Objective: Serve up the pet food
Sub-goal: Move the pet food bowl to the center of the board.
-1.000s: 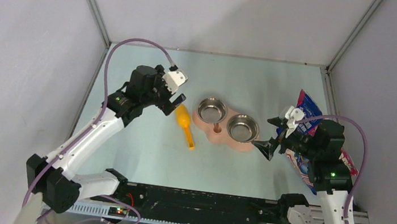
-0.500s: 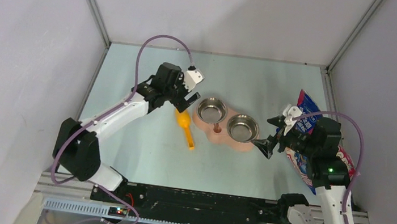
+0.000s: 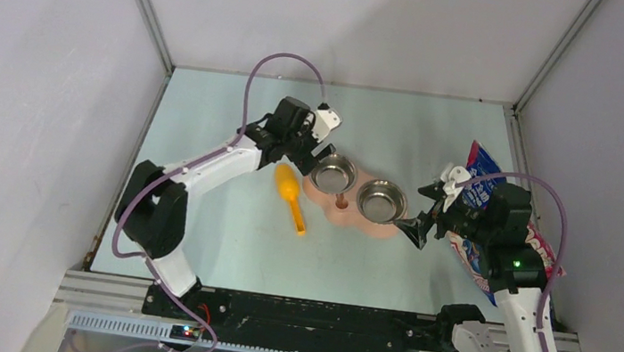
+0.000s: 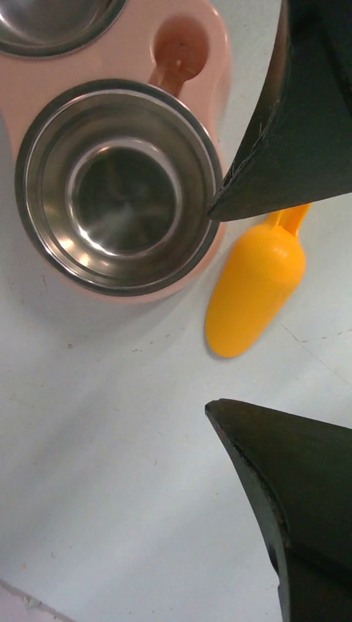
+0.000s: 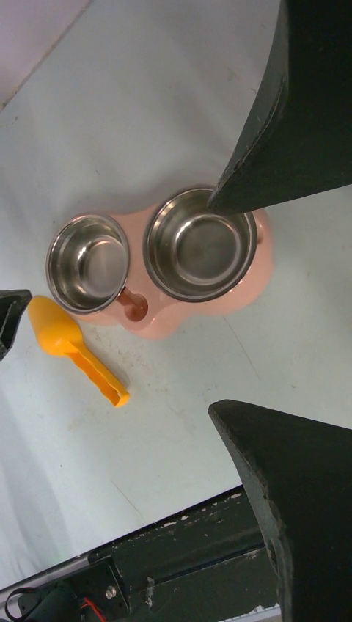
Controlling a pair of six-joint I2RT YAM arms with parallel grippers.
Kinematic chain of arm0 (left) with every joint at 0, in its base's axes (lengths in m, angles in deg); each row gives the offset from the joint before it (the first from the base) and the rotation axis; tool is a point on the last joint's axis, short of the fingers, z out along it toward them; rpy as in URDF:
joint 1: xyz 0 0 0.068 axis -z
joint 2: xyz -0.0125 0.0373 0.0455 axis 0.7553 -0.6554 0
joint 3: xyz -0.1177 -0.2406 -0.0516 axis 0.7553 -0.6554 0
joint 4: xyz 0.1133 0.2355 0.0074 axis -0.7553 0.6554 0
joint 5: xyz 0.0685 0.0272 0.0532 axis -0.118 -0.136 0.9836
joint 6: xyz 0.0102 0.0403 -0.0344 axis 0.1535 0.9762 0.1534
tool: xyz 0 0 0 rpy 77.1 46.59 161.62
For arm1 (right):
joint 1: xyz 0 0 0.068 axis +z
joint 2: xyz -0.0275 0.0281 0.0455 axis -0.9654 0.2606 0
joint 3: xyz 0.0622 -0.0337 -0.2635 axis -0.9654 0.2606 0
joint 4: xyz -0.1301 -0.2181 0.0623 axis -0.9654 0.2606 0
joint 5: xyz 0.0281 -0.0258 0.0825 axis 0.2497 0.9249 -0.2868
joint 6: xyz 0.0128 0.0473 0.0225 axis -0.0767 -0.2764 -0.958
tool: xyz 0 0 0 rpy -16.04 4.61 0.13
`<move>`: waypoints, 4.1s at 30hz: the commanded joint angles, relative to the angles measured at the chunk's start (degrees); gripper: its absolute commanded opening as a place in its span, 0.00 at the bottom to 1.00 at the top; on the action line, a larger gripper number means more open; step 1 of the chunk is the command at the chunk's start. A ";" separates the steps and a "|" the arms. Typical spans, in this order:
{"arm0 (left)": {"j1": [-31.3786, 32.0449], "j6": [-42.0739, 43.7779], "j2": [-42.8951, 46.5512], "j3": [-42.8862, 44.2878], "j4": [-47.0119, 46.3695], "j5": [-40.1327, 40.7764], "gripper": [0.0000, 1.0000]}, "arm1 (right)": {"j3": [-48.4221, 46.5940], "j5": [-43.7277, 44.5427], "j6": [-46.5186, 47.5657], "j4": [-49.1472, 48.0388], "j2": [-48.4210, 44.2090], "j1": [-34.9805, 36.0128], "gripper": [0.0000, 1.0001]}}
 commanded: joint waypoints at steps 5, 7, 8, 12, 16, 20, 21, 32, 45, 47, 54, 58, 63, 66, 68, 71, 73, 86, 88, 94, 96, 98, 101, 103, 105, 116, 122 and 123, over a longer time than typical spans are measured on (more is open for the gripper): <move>1.04 -4.88 -5.15 5.47 -1.05 5.01 0.98 | 0.44 0.40 1.24 -2.19 -0.27 0.32 1.00; 1.08 -5.75 -6.18 6.07 -0.61 4.78 0.98 | 0.49 0.45 1.40 -2.20 -0.19 0.46 1.00; 1.15 -6.01 -6.69 6.38 -0.36 4.55 0.98 | 0.49 0.48 1.39 -2.19 -0.14 0.56 1.00; 1.33 -7.26 -7.99 7.14 0.42 4.24 0.98 | 0.49 0.72 1.59 -2.11 -0.20 0.66 1.00; 1.52 -8.43 -9.12 7.30 0.84 4.01 0.98 | 0.49 0.84 1.74 -1.96 -0.63 0.66 1.00; 1.90 -9.02 -10.59 7.56 0.94 5.23 0.98 | 0.49 0.76 1.79 -1.93 -0.69 0.60 1.00; 1.93 -9.34 -11.20 7.72 0.90 5.80 0.97 | 0.49 0.80 1.77 -1.92 -0.65 0.60 1.00; 2.05 -12.68 -16.81 10.89 3.17 7.83 0.80 | 0.63 0.84 1.72 -2.10 -0.76 0.30 1.00; 2.05 -16.45 -23.50 16.82 9.29 9.53 0.57 | 0.67 0.76 1.73 -2.06 -0.92 -0.22 1.00; 2.04 -17.26 -24.47 17.94 10.32 10.93 0.51 | 0.67 0.71 1.62 -2.01 -1.00 -0.36 1.00; 1.71 -19.41 -27.19 21.42 13.37 15.74 0.15 | 0.71 0.58 1.62 -2.06 -0.69 -0.58 1.00; -0.04 -22.83 -29.51 25.50 15.89 17.62 0.00 | 0.93 0.75 1.52 -2.29 -0.55 -0.56 1.00; -5.56 -25.97 -32.09 28.93 17.64 17.59 0.00 | 0.93 0.68 1.54 -2.31 -0.55 -0.56 1.00; -9.06 -26.84 -33.88 30.26 18.72 16.58 0.00 | 0.93 0.79 1.68 -2.30 -0.46 -0.29 1.00; -11.64 -28.43 -34.78 32.03 20.40 15.15 0.00 | 0.98 1.02 1.75 -2.31 -0.36 0.18 1.00; -15.33 -30.79 -34.95 34.19 21.26 13.43 0.00 | 0.94 1.25 1.84 -2.35 -0.20 0.70 1.00; -17.30 -31.55 -35.41 35.67 22.20 11.64 0.00 | 0.93 1.34 1.89 -2.39 -0.11 0.95 1.00; -27.42 -35.01 -37.06 41.99 26.44 3.61 0.07 | 0.93 1.72 1.76 -2.45 0.21 1.50 1.00; -28.87 -35.40 -37.08 42.68 26.66 2.85 0.07 | 0.93 1.72 1.60 -2.55 0.26 1.46 1.00; -31.84 -34.26 -38.45 45.63 28.09 1.27 0.08 | 0.93 1.69 1.21 -2.76 0.50 1.20 1.00; -31.95 -33.44 -39.19 47.24 28.69 1.35 0.10 | 0.93 1.65 1.08 -2.85 0.52 1.08 1.00; -33.49 -32.46 -39.63 48.15 28.76 1.87 0.12 | 0.93 1.57 0.94 -2.94 0.53 0.91 1.00; -33.78 -31.21 -40.53 50.20 29.27 3.50 0.16 | 0.93 1.35 0.68 -2.99 0.41 0.62 1.00; -33.88 -30.31 -41.38 51.87 29.78 4.02 0.21 | 0.93 1.10 0.52 -3.00 0.29 0.33 1.00; -33.98 -28.67 -42.50 53.59 30.48 3.65 0.29 | 0.93 0.92 0.26 -3.12 0.15 0.10 1.00; -33.92 -27.30 -31.60 43.27 27.07 0.82 0.88 | 0.93 0.19 0.21 -3.00 -0.51 -0.29 1.00; -32.83 -27.16 -19.83 29.26 24.15 -4.32 0.90 | 0.93 0.05 0.34 -2.83 -0.97 -0.37 1.00; -32.79 -27.01 -17.75 27.76 23.21 -4.47 0.90 | 0.93 0.01 0.30 -2.86 -1.08 -0.36 1.00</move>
